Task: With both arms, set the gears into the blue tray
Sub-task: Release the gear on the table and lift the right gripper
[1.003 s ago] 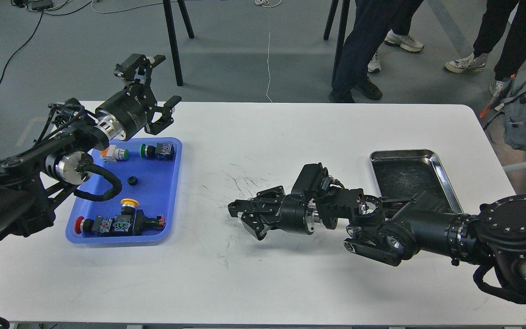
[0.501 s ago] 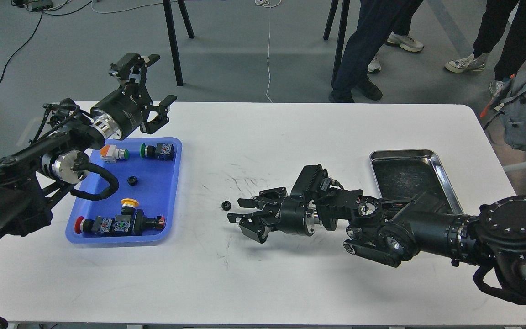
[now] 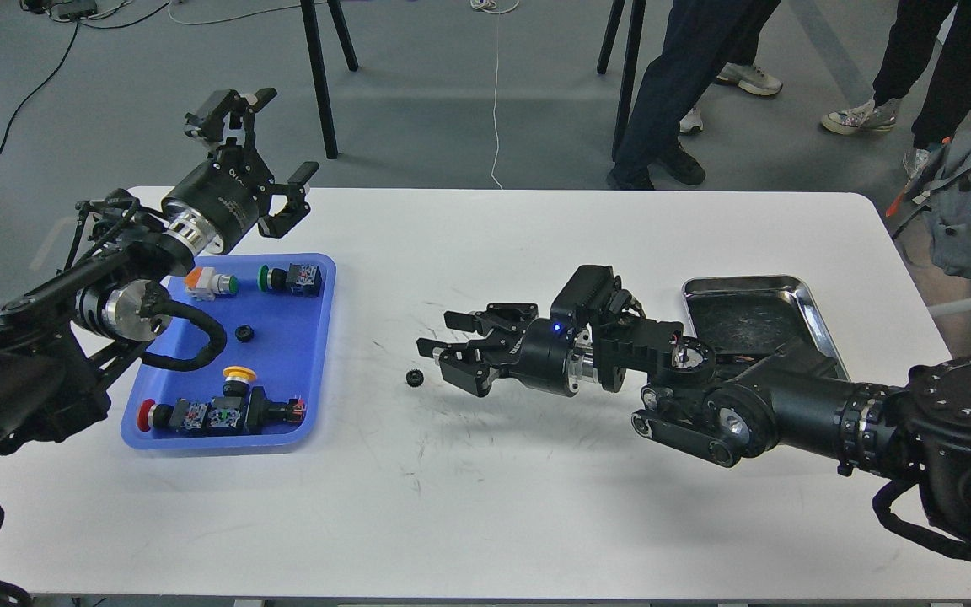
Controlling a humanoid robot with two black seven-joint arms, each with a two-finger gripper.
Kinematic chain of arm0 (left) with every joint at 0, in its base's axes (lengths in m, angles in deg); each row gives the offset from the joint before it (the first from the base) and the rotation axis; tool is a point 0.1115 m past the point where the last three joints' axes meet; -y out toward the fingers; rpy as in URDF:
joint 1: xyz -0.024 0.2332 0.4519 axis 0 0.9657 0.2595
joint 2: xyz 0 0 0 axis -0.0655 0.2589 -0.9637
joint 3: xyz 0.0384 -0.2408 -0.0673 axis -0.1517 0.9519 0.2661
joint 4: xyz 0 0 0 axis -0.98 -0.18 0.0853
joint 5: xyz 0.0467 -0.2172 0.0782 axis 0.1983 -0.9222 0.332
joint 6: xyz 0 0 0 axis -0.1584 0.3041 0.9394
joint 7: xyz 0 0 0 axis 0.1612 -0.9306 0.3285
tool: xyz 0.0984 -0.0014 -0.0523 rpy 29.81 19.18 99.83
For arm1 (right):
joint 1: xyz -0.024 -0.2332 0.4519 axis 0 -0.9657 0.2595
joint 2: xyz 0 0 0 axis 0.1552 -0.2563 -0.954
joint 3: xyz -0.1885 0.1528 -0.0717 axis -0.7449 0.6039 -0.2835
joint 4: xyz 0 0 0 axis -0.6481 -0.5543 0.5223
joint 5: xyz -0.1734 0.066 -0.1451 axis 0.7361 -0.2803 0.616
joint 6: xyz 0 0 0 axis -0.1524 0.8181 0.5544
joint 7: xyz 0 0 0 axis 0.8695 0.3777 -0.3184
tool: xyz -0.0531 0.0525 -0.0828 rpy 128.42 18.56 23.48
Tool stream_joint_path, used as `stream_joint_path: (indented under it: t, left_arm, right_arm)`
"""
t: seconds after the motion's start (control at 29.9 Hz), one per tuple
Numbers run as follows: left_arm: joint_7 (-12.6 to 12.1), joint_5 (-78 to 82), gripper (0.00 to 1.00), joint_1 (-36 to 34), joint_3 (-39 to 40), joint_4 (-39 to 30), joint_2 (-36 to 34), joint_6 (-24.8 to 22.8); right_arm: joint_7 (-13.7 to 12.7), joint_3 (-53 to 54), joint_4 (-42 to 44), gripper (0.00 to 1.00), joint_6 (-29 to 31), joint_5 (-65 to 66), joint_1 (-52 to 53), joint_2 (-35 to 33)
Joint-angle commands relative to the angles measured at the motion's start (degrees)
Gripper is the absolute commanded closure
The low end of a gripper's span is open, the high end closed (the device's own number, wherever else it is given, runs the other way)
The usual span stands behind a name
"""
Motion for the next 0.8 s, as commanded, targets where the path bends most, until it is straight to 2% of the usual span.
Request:
stream_joint_path:
  t: [0.0,0.17,0.37,0.63,0.77]
  left_arm:
    - [-0.4,-0.4,0.0,1.1,2.2,0.0,0.5,-1.9]
    - [-0.7,-0.2,0.0,3.2,4.5,-0.3,2.0,-1.8]
    - [-0.3,-0.1,0.0,3.6,4.0,-0.5,1.8,-0.4]
    - [-0.4,-0.7,0.0,4.1,4.8,-1.2,-0.5,6.6]
    - [0.0,-1.0,0.0,4.5,4.9,-1.3,-1.3,6.4]
  right_arm:
    - [0.0,2.6,-0.1,0.4,0.2,-6.7,1.7,-1.9]
    - [0.0,6.6,-1.4,0.36,2.1,-20.0,4.3,-6.0]
    - [0.0,17.2,-0.9,0.34,6.7,-33.6,5.1,-12.1]
    - [0.0,22.5,-1.3,0.34,8.0,-39.1,3.8,-18.9]
    - [0.0,23.0,-1.3,0.34,8.0,-39.6,2.7,-19.8]
